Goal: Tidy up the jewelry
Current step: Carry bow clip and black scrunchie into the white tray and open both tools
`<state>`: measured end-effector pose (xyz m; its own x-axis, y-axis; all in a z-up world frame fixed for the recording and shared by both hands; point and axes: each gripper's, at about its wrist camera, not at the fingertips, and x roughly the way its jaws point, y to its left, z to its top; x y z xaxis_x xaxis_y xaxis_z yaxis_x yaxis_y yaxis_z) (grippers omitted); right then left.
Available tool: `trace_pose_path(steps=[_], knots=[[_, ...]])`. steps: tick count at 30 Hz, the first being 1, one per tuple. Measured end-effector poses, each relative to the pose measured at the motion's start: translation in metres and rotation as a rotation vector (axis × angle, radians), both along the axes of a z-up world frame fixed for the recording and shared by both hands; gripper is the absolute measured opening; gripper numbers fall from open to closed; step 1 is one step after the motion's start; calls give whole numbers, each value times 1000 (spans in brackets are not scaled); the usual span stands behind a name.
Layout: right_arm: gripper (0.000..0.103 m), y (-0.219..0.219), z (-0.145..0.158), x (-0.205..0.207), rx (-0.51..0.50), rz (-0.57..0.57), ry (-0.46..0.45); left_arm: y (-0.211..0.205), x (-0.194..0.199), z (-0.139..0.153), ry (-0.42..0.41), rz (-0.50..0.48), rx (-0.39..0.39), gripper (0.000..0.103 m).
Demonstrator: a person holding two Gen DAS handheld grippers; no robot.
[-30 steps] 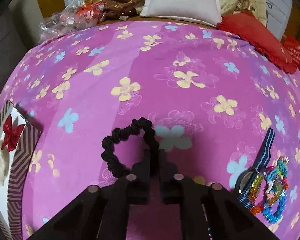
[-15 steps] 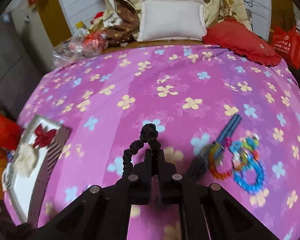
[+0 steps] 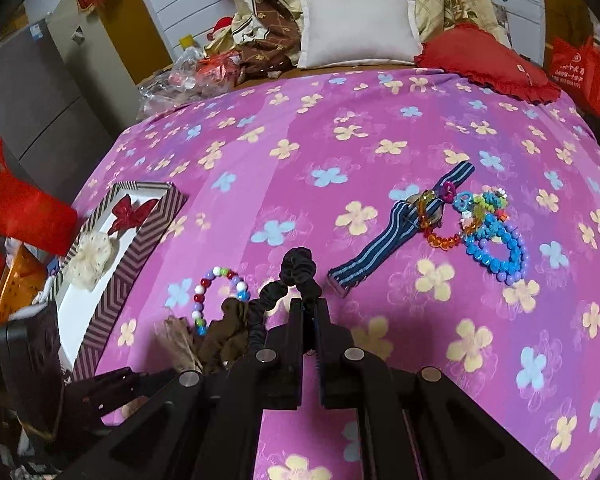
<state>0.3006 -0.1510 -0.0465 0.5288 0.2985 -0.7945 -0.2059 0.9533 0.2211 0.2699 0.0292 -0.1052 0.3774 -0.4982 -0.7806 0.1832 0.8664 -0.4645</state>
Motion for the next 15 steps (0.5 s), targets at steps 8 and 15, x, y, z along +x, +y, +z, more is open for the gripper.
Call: trace_pose_path(steps=[8,15], knots=[[4,2,3,-4,14,-2,-6,7,-15,34,-104,-28,-39,5],[4,7,16,-11,28,9,-31,30,-30,80,-225,-3,-75,4]])
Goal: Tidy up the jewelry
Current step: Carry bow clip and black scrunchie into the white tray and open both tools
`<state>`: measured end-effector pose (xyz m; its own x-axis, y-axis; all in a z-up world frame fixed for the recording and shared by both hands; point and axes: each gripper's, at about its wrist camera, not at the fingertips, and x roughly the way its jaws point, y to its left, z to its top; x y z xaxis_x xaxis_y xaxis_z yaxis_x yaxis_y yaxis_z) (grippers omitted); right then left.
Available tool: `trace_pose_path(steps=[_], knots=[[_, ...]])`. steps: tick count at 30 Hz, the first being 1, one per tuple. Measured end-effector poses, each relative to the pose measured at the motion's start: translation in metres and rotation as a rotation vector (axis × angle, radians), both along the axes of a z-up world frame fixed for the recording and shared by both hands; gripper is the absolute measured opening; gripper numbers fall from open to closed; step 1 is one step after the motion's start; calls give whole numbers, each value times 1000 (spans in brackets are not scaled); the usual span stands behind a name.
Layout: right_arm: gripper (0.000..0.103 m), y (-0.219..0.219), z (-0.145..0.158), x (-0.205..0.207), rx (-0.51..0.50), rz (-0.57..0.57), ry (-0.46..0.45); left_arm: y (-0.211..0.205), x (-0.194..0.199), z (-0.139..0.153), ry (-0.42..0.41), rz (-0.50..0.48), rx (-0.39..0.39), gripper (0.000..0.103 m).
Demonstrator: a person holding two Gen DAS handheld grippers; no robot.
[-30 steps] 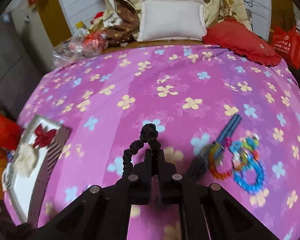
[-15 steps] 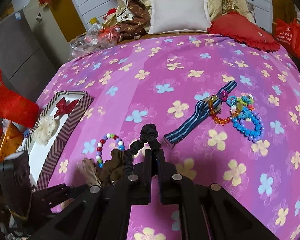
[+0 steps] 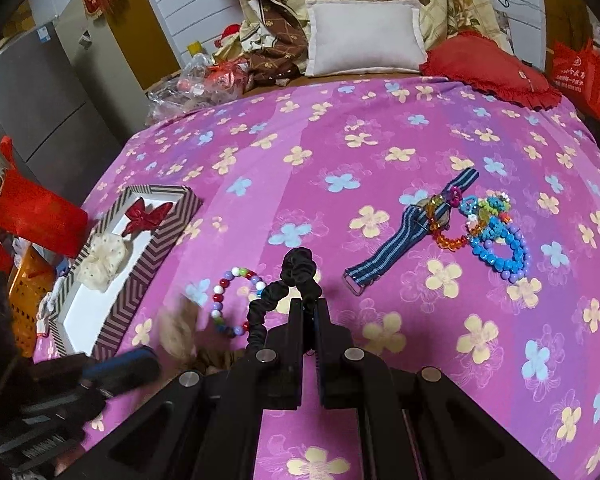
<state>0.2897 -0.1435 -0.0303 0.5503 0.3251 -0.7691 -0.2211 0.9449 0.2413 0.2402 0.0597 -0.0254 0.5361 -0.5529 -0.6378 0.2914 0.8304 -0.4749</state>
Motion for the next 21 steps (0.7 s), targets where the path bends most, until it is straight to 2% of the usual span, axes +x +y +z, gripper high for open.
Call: trace_pose_path(steps=[7,11,13,14,15,21], knots=[[4,20,12,-7,8,33,-20,40,-11,26,-63,66,-8,4],[4,30,16,-13,4,39,-26,43,-10,13,-8,44,28,5],[4,29,16,-17,6,33,-26,32,-6,-5,61,1,52,23],[4,29,17,-19,7,29,-27,28,-6,-12,84,-10,57,44],[4,27,17,-21,6,24,-28,22,-6,-22,104,-4,66,56],[4,13,10,-30,16,6,-20,-7,-9,-47,127,-37,162,60]])
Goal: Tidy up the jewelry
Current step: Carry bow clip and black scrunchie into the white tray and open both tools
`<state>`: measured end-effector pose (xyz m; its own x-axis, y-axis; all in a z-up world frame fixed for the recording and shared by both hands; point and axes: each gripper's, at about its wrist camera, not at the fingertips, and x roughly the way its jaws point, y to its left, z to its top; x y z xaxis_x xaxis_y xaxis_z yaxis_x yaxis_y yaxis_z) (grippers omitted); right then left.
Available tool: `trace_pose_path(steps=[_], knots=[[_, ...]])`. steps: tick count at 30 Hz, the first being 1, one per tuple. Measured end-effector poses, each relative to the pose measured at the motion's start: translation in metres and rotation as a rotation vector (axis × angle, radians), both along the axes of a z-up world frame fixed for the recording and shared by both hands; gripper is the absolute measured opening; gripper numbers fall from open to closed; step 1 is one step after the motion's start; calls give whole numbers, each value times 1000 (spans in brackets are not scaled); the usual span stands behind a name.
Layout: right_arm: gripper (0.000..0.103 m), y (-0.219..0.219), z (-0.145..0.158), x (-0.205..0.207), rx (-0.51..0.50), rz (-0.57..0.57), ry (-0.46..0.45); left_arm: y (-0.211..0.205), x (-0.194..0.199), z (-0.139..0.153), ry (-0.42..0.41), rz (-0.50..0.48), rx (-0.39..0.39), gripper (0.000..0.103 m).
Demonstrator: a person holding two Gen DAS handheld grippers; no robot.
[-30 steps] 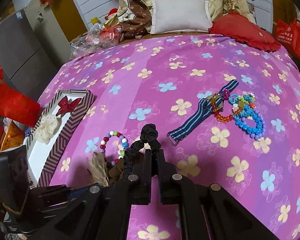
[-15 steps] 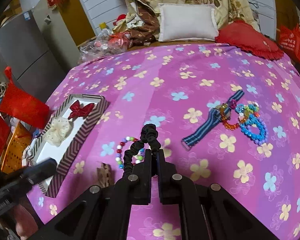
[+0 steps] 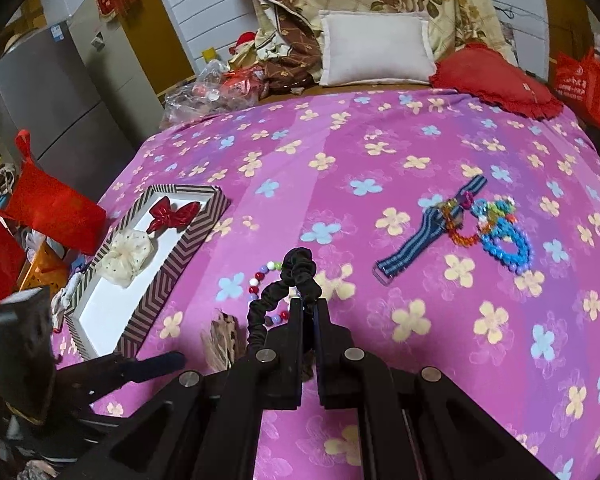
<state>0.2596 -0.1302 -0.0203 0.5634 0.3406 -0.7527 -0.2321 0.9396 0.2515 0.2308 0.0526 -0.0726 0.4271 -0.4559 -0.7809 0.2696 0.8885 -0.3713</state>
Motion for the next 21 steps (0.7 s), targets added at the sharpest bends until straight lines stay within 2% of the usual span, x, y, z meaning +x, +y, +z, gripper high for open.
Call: trace_pose_path(steps=[4,5,6,7,8,9,11,14,21], knots=[[4,-4,-6,-4,-6,4,5,-12,6,-18,32,10,50,60],[4,-5,-7,-4,-5,5,6,-12,7,-20,39,13,56,56],[4,-5,-7,-5,-3,5,7,-11,9,-24,53,13,52,34],[4,-6,-8,-5,1,5,8,-11,11,-26,70,11,50,25],[4,-6,-9,-5,4,7,9,-11,13,-28,82,8,49,25],[4,-6,-9,-5,3,7,10,-9,12,-28,76,18,41,20],[4,-5,-10,-5,5,9,10,-8,10,-24,59,20,52,19],[4,-4,-10,-6,12,11,6,2,4,-3,-2,40,24,19],[4,14,3,-4,35,55,-6,58,-16,67,-169,121,-73,19]])
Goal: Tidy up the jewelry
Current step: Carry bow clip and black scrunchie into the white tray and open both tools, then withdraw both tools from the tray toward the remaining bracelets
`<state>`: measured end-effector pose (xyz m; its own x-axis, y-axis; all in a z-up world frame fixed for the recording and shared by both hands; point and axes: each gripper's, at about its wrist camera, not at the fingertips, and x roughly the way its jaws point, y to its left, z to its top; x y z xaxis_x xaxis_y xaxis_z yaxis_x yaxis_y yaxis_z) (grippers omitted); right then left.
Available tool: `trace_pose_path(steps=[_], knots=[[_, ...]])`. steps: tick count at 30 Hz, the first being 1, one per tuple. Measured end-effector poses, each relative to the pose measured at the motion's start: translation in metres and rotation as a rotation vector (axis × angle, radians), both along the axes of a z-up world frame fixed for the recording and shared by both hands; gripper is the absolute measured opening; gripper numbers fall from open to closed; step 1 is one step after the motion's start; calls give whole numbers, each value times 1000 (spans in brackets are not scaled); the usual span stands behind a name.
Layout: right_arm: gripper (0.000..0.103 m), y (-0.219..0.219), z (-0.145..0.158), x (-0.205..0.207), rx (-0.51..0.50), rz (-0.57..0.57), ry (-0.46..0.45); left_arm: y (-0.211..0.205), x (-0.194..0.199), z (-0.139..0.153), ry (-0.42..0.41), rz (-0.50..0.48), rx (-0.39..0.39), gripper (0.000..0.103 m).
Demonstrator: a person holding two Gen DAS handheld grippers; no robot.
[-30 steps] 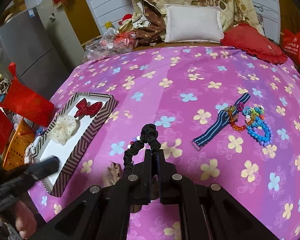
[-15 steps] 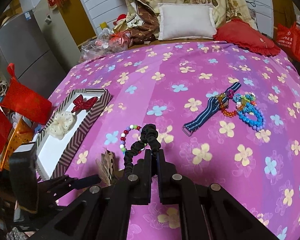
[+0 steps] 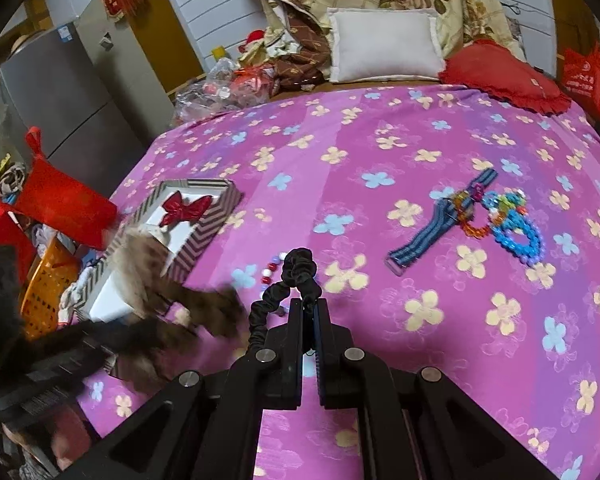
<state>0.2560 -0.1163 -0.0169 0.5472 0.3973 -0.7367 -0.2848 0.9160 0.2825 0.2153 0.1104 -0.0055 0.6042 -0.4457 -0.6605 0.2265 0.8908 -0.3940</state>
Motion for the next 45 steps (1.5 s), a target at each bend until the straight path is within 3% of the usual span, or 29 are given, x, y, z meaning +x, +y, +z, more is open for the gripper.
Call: trace_pose_path(steps=[3,7,12,18,23,27,36,42,45], knots=[[4,20,7,4,18,41,-1,32,-8,14,-21,66,-9,19],[4,61,13,9,50,115,15,74,-17,14,-6,196,55,19],[4,126,8,17,64,210,55,122,-20,-2,74,374,164,19],[4,203,-25,30,61,283,142,162,-11,-38,184,523,262,19],[4,251,-54,34,6,320,192,184,-6,-57,273,567,237,19],[4,265,-68,32,-31,339,201,196,-2,-64,314,607,201,20],[9,264,-82,34,-32,327,237,198,-4,-56,279,611,159,34],[40,260,-68,26,-8,328,181,196,-6,-46,228,611,122,38],[40,258,-58,20,-21,324,140,196,-9,-38,192,621,113,42]])
